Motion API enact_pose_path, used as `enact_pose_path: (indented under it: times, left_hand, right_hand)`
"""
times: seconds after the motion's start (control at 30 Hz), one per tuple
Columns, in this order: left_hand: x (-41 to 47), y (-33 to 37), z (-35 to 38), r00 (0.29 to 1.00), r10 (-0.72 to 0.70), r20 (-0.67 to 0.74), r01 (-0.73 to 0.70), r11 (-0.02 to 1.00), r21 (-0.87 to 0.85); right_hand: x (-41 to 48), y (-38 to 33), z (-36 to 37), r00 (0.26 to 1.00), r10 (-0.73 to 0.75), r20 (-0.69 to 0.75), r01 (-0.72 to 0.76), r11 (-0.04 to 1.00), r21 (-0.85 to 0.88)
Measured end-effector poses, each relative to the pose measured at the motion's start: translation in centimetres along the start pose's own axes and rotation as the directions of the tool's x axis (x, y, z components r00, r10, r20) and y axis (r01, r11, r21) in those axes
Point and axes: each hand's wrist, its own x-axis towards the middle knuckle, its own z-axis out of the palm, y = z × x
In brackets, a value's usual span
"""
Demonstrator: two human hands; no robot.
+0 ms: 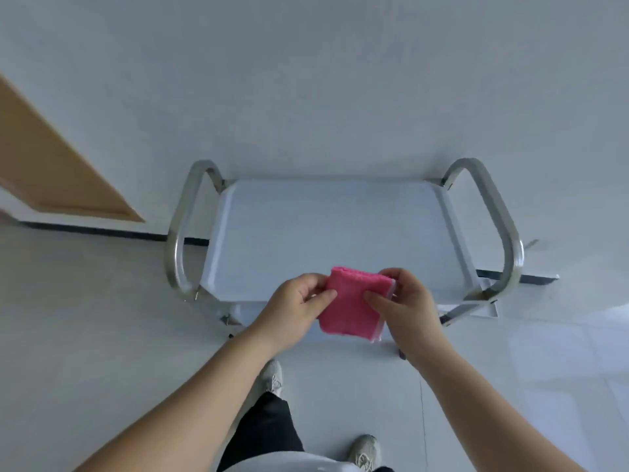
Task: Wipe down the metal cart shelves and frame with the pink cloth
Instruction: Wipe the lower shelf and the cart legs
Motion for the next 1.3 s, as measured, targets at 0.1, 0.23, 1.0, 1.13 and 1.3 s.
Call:
enact_pose_path:
  times: [0.1,0.23,1.0,1.13,1.3]
  left_hand:
    - [-3.6,-1.1,-1.1,0.982,-0.020,-0.188,0.018,1.000,-0.017]
    - [-8.6,-3.0,-3.1,0.929,-0.065,-0.365,0.042,0.997,-0.072]
    - [-15.6,-24.5,-6.8,0.734,-0.370,-0.569,0.158,0.908,-0.387]
    - [-12.6,-32.0,-5.0,0.681,-0.413,-0.604,0.164,0.891,-0.424]
    - [-7.7,-43.3,-3.4,0.664,-0.422,-0.617,0.155,0.885,-0.438]
  right_hand:
    - [-0.1,0.2,2.3,0.983,-0.020,0.181,0.028,0.999,-0.046]
    - [-1.4,0.1,6.1,0.927,-0.035,0.374,0.089,0.988,-0.129]
    - [-2.9,16.6,20.7,0.571,0.201,0.796,0.521,0.661,-0.541]
    - [0.5,25.0,22.5,0.485,0.117,0.866,0.744,0.466,-0.480]
    - [5.9,38.2,24.1,0.359,-0.138,0.923,0.891,0.346,-0.294]
